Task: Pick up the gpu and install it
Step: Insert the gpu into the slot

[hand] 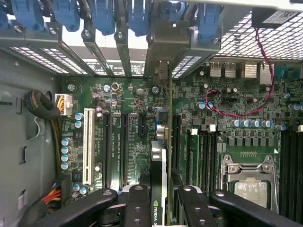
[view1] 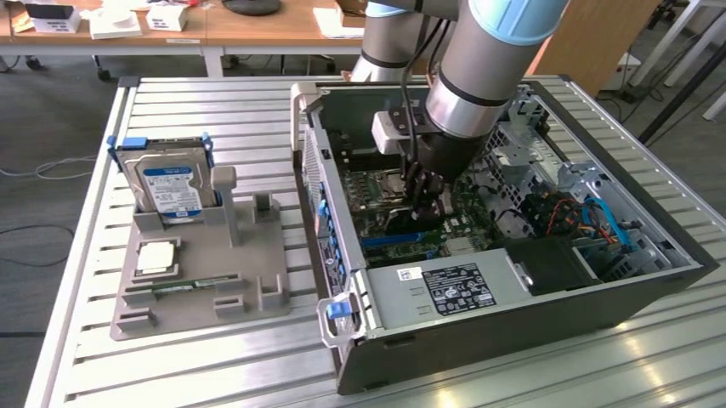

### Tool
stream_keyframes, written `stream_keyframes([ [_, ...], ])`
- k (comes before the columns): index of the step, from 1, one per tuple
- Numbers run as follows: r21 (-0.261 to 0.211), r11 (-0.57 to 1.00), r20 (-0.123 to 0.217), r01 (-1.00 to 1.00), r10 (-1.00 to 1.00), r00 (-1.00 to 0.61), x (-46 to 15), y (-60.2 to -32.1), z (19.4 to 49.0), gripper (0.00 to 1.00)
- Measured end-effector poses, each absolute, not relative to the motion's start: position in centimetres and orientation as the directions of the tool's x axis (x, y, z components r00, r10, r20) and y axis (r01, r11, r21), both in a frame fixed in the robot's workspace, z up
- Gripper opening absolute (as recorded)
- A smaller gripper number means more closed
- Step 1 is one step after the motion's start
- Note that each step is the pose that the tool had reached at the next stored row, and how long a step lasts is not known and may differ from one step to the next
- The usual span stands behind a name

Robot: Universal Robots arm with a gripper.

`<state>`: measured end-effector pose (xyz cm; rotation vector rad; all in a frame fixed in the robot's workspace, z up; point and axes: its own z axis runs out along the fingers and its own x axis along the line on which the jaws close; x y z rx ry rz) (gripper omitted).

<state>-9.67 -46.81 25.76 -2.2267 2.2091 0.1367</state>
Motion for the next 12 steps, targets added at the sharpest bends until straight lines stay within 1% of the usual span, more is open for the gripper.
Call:
stream_keyframes([
  [12, 0.060, -0.010, -0.063, -0.998, -0.998, 0.006, -9.72, -46.82, 25.57, 0.27],
])
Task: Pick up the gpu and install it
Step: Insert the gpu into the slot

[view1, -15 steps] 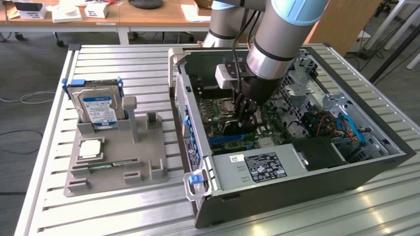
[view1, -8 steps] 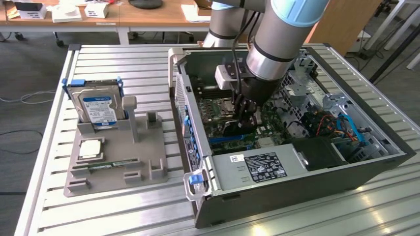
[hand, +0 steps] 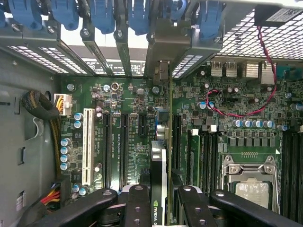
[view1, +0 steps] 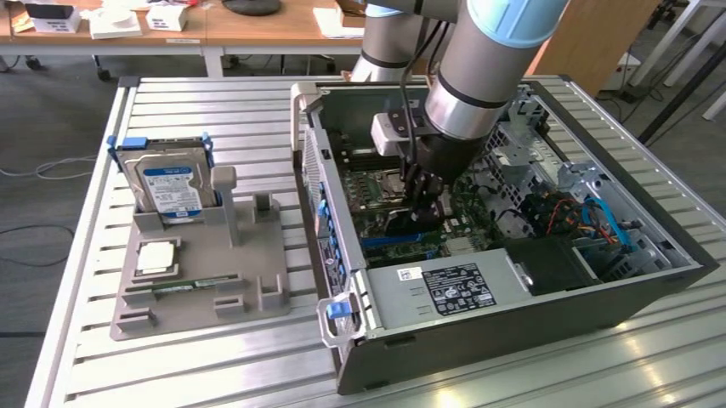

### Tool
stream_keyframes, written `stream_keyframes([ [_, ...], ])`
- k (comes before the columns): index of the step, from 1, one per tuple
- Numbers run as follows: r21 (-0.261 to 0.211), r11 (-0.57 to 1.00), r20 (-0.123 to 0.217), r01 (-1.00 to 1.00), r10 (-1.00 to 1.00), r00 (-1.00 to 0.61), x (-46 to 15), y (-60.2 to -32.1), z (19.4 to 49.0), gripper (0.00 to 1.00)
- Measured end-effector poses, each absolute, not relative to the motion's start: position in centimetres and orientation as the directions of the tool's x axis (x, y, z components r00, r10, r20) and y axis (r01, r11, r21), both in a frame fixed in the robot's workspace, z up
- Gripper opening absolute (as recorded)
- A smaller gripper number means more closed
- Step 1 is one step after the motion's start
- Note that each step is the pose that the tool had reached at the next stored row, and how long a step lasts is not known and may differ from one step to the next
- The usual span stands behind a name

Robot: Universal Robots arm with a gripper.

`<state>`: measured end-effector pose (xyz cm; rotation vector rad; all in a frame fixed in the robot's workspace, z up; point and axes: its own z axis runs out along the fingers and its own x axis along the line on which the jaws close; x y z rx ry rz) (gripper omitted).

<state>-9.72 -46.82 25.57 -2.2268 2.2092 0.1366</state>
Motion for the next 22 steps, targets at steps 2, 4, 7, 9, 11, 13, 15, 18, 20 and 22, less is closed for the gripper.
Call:
stream_keyframes([
  [2, 0.060, -0.010, -0.063, -0.998, -0.998, 0.006, -9.73, -46.81, 25.54, 0.27],
  [4, 0.060, -0.010, -0.063, -0.998, -0.998, 0.006, -9.75, -46.81, 25.49, 0.27],
  [7, 0.060, -0.010, -0.063, -0.998, -0.998, 0.006, -9.77, -46.82, 25.48, 0.27],
  [9, 0.060, -0.010, -0.063, -0.998, -0.998, 0.006, -9.80, -46.81, 25.47, 0.27],
  [11, 0.060, -0.010, -0.064, -0.998, -0.998, 0.006, -9.89, -46.82, 25.47, 0.27],
  [13, 0.060, -0.010, -0.063, -0.998, -0.998, 0.006, -10.00, -46.83, 25.48, 0.27],
  [15, 0.060, -0.010, -0.063, -0.998, -0.998, 0.006, -10.08, -46.83, 25.47, 0.27],
  [18, 0.060, -0.010, -0.063, -0.998, -0.998, 0.006, -10.16, -46.88, 25.48, 0.27],
  [20, 0.060, -0.010, -0.063, -0.998, -0.998, 0.006, -10.16, -46.95, 25.47, 0.27],
  [22, 0.060, -0.010, -0.063, -0.998, -0.998, 0.006, -10.17, -46.98, 25.47, 0.27],
])
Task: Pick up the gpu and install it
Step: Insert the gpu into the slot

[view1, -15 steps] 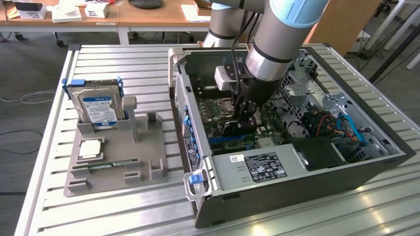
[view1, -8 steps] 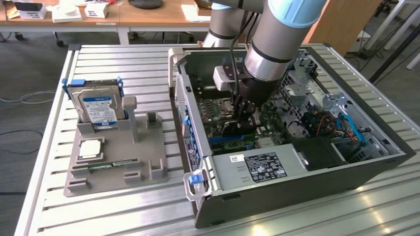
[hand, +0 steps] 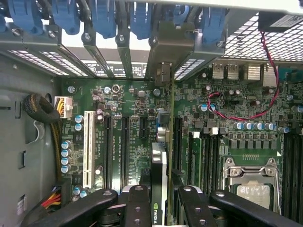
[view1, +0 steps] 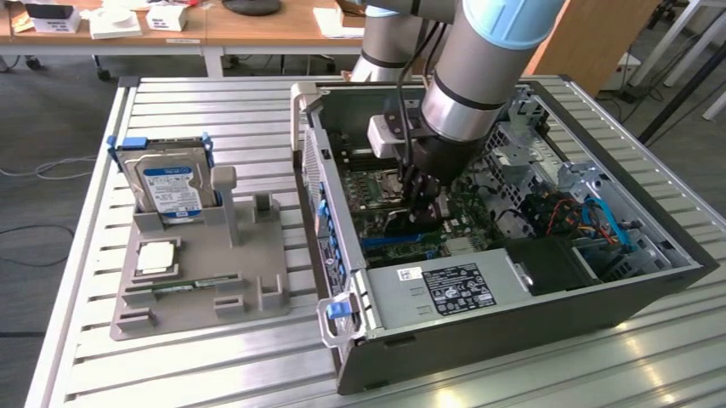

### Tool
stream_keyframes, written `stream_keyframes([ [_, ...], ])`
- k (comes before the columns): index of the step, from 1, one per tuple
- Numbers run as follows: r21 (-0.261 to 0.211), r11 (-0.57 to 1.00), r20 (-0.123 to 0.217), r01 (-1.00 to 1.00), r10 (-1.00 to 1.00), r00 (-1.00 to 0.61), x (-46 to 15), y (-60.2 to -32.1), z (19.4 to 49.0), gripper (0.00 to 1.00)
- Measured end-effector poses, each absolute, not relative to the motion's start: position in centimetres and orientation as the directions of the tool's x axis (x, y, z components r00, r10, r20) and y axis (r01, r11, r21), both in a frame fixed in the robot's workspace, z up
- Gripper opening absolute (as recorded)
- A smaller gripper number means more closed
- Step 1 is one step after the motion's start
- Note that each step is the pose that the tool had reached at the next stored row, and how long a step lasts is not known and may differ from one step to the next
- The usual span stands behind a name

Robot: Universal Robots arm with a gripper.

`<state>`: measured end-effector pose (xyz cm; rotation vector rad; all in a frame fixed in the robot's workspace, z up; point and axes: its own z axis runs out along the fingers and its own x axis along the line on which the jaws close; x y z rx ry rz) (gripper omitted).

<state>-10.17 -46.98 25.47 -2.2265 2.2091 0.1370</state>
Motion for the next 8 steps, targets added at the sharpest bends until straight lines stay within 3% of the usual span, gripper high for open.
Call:
stream_keyframes([
  [8, 0.060, -0.010, -0.063, -0.998, -0.998, 0.006, -10.16, -46.99, 25.46, 0.27],
])
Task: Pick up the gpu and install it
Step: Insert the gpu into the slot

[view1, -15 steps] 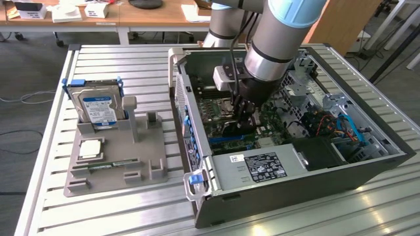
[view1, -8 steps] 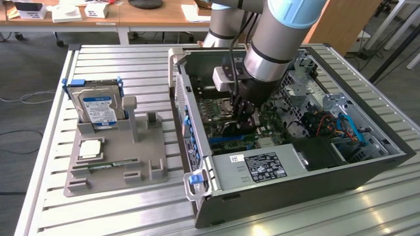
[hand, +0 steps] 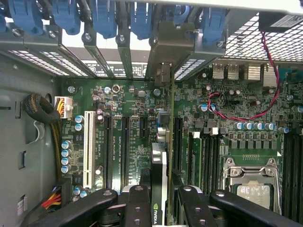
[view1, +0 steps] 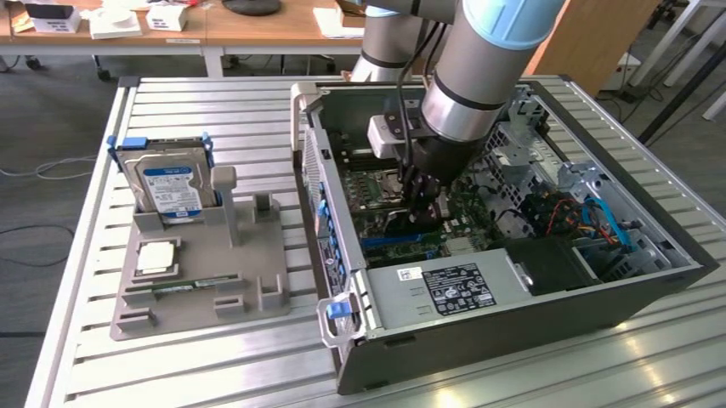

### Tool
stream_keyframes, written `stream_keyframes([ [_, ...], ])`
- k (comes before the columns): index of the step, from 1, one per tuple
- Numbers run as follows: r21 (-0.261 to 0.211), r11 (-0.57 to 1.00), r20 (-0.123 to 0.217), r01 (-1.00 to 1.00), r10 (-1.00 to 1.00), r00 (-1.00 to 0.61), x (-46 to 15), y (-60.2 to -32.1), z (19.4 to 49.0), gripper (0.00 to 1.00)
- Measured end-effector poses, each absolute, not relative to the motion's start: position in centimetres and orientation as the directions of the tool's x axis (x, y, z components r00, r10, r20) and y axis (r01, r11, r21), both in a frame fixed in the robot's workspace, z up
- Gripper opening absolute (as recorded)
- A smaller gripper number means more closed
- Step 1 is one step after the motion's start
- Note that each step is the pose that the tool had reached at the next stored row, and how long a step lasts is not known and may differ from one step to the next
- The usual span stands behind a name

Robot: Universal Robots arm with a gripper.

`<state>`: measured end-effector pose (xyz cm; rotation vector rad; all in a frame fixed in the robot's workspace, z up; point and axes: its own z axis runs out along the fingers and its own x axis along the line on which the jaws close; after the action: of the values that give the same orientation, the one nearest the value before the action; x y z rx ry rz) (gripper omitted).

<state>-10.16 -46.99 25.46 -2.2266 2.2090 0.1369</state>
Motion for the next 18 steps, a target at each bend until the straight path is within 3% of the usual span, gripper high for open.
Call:
stream_keyframes([
  [18, 0.060, -0.010, -0.063, -0.998, -0.998, 0.006, -10.17, -47.01, 25.39, 0.27],
])
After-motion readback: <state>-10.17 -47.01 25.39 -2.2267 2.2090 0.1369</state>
